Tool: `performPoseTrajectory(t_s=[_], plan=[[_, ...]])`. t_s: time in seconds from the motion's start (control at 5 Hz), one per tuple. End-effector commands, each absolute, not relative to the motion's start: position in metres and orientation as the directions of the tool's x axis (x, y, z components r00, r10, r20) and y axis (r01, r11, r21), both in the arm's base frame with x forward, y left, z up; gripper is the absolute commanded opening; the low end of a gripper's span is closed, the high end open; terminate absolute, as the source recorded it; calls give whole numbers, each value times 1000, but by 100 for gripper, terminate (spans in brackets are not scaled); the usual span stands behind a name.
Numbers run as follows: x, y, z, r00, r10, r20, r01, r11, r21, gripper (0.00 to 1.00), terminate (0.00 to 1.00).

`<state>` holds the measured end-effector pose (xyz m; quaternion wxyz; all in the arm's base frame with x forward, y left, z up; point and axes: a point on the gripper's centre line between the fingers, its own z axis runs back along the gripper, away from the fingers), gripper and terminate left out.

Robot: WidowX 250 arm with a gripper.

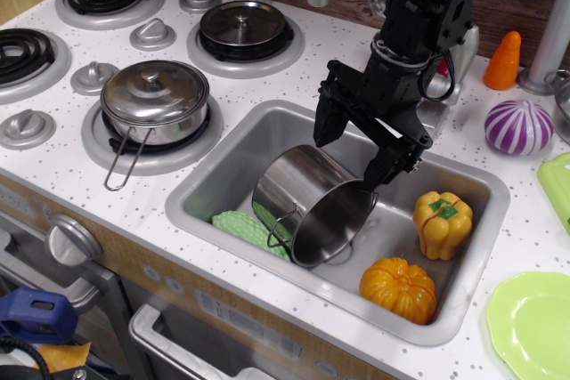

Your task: Flip pot upright in sink

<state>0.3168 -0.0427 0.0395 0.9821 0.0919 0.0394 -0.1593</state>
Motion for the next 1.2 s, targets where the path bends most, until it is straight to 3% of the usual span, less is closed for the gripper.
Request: performPoseTrajectory(t_s=[0.0,0.4,0.8,1.0], plan=[[317,-43,40,946,-306,-107,320,932,168,100,0],[318,-51,28,936,-300,-182,349,843,409,100,0],[312,-40,9,929,-334,-162,361,709,606,100,0],[309,-31,5,920,-363,-149,367,658,657,100,0]])
